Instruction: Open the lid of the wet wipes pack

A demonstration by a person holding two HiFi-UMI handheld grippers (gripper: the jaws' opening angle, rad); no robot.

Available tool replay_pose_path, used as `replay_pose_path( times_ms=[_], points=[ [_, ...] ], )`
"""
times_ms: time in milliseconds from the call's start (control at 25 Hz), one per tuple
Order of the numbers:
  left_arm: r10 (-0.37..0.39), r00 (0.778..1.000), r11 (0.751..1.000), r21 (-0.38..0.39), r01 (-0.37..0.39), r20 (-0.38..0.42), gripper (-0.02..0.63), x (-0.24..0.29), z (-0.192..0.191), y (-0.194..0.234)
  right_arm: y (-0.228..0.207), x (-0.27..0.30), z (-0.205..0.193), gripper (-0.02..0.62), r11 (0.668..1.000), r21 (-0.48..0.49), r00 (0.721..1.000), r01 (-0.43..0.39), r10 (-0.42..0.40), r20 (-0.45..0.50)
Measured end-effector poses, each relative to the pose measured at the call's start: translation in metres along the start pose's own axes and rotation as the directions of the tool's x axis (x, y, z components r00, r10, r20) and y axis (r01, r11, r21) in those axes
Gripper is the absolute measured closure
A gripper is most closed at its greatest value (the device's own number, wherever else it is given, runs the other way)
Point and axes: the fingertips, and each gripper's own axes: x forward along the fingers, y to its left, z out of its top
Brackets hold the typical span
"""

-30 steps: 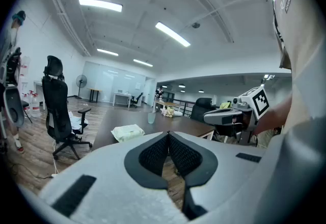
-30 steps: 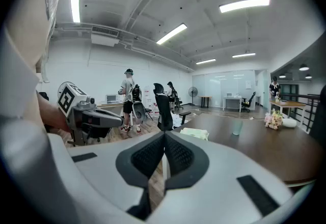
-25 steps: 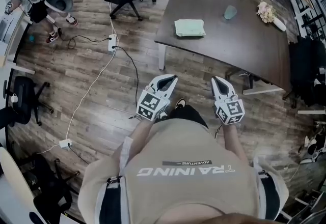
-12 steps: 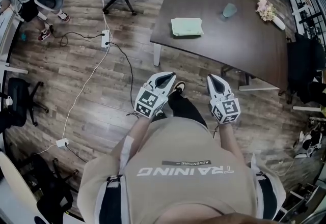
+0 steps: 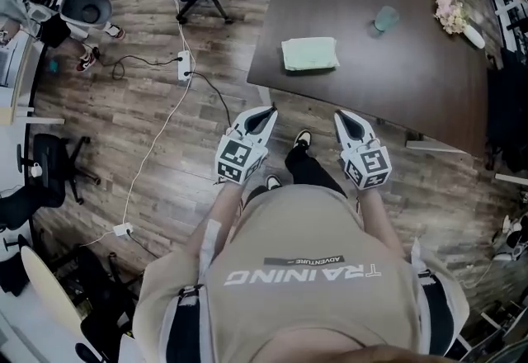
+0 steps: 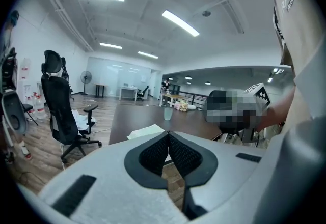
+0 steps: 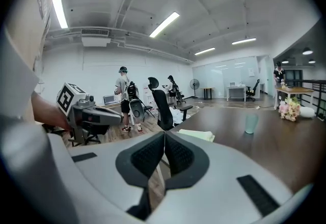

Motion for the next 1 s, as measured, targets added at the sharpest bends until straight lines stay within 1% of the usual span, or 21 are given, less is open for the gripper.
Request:
replay_pose_path(
  times_ms=[200, 400, 480, 640, 760, 880, 1000],
  points=[
    [0.056, 0.998, 0.998, -0.02, -0.056, -0.012, 0.597, 0.039, 0.024, 0.027, -0.045, 0.042, 0.016, 0.58, 0.998, -0.023, 0.999, -0.05, 0.051, 0.017],
    [0.103, 0.995, 0.995, 0.009, -0.103, -0.009, 0.597, 0.064, 0.058, 0.045, -0.079, 0.078, 0.033, 0.58, 0.992, -0.035, 0.992, -0.121, 0.122, 0.04],
    [0.117, 0.993, 0.993, 0.008, -0.117, -0.018, 0.597, 0.071, 0.062, 0.051, -0.089, 0.09, 0.034, 0.58, 0.989, -0.039, 0.989, -0.142, 0.144, 0.039],
    [0.114, 0.992, 0.993, -0.015, -0.115, -0.06, 0.597, 0.09, 0.057, 0.052, -0.104, 0.103, 0.031, 0.58, 0.985, -0.016, 0.985, -0.172, 0.172, 0.018],
    [0.102, 0.993, 0.993, -0.045, -0.105, -0.062, 0.597, 0.106, 0.061, 0.05, -0.112, 0.1, 0.023, 0.58, 0.985, 0.019, 0.985, -0.172, 0.172, 0.013],
    [0.075, 0.995, 0.995, -0.06, -0.079, -0.059, 0.597, 0.124, 0.064, 0.047, -0.125, 0.094, 0.017, 0.58, 0.991, 0.037, 0.991, -0.131, 0.13, 0.029],
    [0.061, 0.996, 0.995, -0.069, -0.066, -0.072, 0.597, 0.134, 0.056, 0.048, -0.127, 0.092, 0.016, 0.58, 0.99, 0.068, 0.992, -0.123, 0.12, 0.045]
  ],
)
